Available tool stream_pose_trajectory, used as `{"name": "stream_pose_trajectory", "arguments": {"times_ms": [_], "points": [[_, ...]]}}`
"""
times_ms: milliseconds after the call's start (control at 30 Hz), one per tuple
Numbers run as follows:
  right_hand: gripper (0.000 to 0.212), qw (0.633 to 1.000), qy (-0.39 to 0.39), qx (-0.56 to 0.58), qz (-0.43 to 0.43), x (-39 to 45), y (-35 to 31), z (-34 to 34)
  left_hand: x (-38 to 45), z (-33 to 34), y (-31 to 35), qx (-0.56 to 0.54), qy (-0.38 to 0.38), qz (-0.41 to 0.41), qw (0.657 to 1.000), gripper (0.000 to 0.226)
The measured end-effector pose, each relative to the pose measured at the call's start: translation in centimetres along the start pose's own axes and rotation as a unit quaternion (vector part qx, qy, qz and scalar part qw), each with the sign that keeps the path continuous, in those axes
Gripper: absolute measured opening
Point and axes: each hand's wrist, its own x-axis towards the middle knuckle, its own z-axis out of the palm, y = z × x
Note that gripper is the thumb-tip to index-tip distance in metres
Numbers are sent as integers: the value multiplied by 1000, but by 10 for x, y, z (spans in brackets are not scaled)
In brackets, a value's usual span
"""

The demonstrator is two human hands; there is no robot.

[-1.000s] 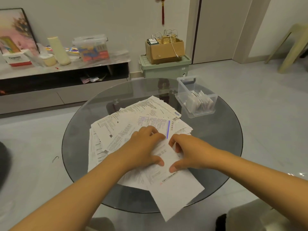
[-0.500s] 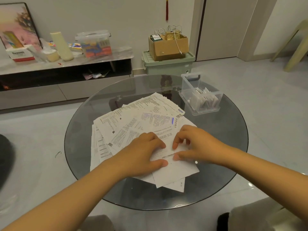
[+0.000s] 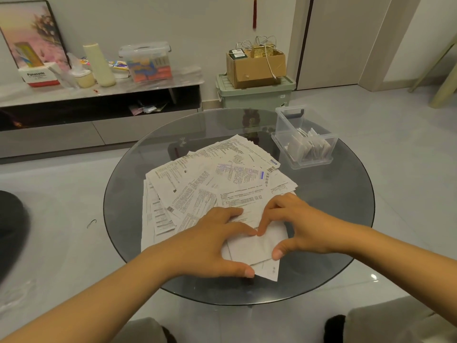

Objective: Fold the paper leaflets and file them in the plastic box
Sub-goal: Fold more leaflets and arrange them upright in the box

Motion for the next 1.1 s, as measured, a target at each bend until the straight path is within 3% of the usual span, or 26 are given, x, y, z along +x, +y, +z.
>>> {"name": "stream_pose_trajectory", "arguments": {"times_ms": [100, 200, 300, 467, 567, 667, 700, 800, 867, 1000, 1100], "points": [[30, 999, 29, 19, 6, 3, 1, 4, 1, 0, 2, -5, 9, -6, 1000, 62], [25, 998, 36, 42, 20, 6, 1, 3, 1, -4, 5, -26, 42, -2, 999, 39], [26, 998, -4, 58, 22, 6, -1, -7, 2, -9, 4, -64, 85, 12, 994, 15], [40, 988, -35, 144, 37, 5, -9, -32, 7, -11, -2, -157, 150, -36, 976, 17], [45, 983, 5, 167, 72, 9, -10, -32, 12, -12, -1, -151, 211, -57, 964, 19], [29, 977, 96, 147, 121, 21, -5, -22, 18, -14, 1, -160, 245, -77, 953, 13], [25, 972, 122, 147, 137, 25, -4, -19, 19, -15, 1, -166, 241, -85, 952, 17], [19, 959, 169, 166, 158, 33, -3, -8, 25, -12, -3, -165, 224, -99, 956, 59], [34, 958, 174, 143, 177, 35, -2, -3, 27, -10, -6, -153, 221, -113, 957, 79], [73, 963, 177, 66, 191, 37, -1, 3, 31, -5, -10, -90, 216, -103, 967, 86], [81, 968, 195, 25, 155, 37, -1, 2, 33, -5, -12, -58, 227, -101, 967, 83]]}}
